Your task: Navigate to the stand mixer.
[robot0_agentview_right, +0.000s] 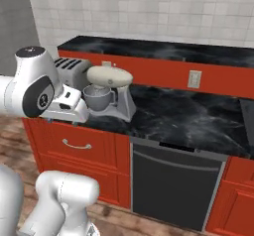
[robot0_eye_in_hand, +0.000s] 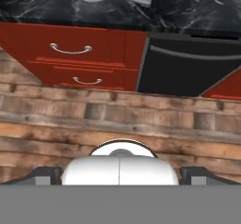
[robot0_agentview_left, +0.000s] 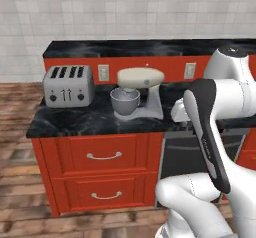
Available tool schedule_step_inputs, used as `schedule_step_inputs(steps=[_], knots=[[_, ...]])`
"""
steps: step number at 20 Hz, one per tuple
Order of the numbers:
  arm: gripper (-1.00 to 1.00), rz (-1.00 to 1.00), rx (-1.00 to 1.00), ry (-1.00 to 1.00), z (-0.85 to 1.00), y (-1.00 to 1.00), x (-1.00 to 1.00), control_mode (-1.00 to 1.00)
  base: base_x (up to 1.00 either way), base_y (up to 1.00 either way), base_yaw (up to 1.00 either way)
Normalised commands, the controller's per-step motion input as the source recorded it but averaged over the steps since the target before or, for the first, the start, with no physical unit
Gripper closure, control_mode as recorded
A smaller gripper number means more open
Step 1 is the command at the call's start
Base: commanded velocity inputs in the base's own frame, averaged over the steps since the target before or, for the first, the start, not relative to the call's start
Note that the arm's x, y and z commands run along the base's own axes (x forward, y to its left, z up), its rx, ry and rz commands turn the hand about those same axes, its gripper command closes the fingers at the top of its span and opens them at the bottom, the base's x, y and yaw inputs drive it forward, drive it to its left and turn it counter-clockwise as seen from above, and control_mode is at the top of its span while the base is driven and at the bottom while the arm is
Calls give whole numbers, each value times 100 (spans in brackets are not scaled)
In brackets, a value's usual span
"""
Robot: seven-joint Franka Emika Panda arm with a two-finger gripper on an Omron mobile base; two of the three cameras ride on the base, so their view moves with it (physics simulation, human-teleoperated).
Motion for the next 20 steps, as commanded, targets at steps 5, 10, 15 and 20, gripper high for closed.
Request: schedule_step_inputs(steps=[5, 10, 15, 20], knots=[[-100, 0, 0, 0, 0, 0, 0, 100, 82, 25, -28], [-100, 0, 0, 0, 0, 0, 0, 100, 52, 16, -20], [-100, 0, 0, 0, 0, 0, 0, 100, 41, 26, -17], [-100, 0, 0, 0, 0, 0, 0, 100, 41, 42, -5]])
